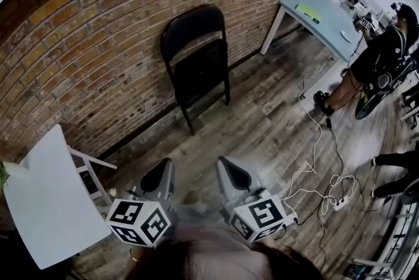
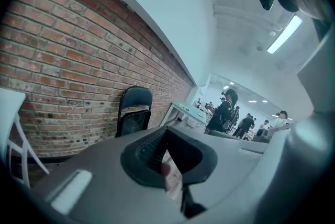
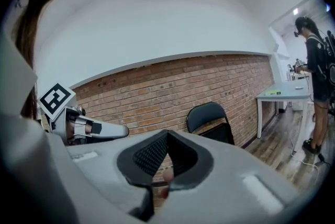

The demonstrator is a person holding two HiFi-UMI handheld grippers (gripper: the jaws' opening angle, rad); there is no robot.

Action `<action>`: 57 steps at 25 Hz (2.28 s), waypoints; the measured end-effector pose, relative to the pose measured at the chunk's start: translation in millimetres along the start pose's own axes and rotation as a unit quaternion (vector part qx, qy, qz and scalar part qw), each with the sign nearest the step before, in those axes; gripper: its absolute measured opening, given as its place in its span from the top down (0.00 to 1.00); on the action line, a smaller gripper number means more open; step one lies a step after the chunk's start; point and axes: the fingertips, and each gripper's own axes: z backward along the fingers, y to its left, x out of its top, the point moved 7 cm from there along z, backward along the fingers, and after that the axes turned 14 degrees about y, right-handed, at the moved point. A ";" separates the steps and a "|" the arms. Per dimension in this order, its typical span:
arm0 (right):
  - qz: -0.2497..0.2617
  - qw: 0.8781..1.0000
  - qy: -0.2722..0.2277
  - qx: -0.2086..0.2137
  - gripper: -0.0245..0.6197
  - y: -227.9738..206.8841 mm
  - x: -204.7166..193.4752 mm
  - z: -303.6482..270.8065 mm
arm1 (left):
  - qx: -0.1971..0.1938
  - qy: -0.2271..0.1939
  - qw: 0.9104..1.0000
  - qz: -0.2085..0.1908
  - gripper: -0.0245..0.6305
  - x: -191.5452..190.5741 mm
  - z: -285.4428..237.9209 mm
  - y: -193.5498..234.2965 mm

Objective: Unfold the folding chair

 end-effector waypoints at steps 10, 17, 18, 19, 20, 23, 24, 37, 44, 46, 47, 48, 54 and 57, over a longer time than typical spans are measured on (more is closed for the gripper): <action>-0.010 1.000 0.017 0.000 0.97 -12.1 3.6 -35.9 | -0.006 0.016 1.000 -0.001 0.97 13.0 -27.3 23.3; 0.024 0.999 0.011 0.027 0.97 -34.2 27.2 -81.3 | 0.008 0.006 1.000 0.003 0.97 40.4 -58.4 41.4; 0.030 0.999 0.008 0.030 0.97 -38.0 34.0 -88.3 | 0.008 0.005 1.000 0.002 0.97 47.4 -63.9 42.6; 0.034 0.999 0.004 0.034 0.97 -42.3 41.3 -95.5 | 0.009 0.003 1.000 0.000 0.97 55.6 -69.8 44.0; 0.036 0.999 0.001 0.038 0.97 -46.9 48.8 -103.1 | 0.010 0.000 1.000 -0.001 0.97 64.5 -76.2 45.9; 0.035 0.998 -0.007 0.049 0.97 -62.6 68.0 -125.1 | 0.017 -0.012 1.000 -0.004 0.97 91.4 -95.5 51.4; 0.035 0.998 -0.009 0.052 0.97 -68.8 73.6 -131.5 | 0.017 -0.017 1.000 -0.006 0.97 99.8 -102.0 52.3; 0.015 0.996 -0.016 0.085 0.97 -157.0 119.6 -188.6 | 0.033 -0.019 0.999 -0.020 0.96 174.0 -195.0 55.1; -0.009 0.995 -0.003 0.098 0.92 -182.4 115.2 -205.2 | 0.046 -0.010 0.999 -0.011 0.91 181.4 -215.0 70.4; -0.013 0.995 -0.003 0.098 0.92 -187.1 116.6 -211.0 | 0.049 -0.004 0.999 -0.012 0.89 186.0 -220.4 78.0; -0.015 0.995 -0.003 0.097 0.91 -189.4 118.1 -214.2 | 0.051 0.000 0.999 -0.014 0.88 188.8 -224.2 82.6; -0.018 0.995 -0.004 0.096 0.90 -191.8 119.9 -217.5 | 0.053 0.006 0.998 -0.016 0.88 191.8 -229.1 87.4; -0.039 0.996 -0.001 0.081 0.88 -205.0 125.3 -244.3 | 0.057 0.036 0.997 -0.024 0.83 211.5 -264.5 121.1; -0.048 0.996 0.004 0.069 0.88 -210.0 129.5 -263.2 | 0.064 0.050 0.996 -0.028 0.83 225.2 -282.4 144.0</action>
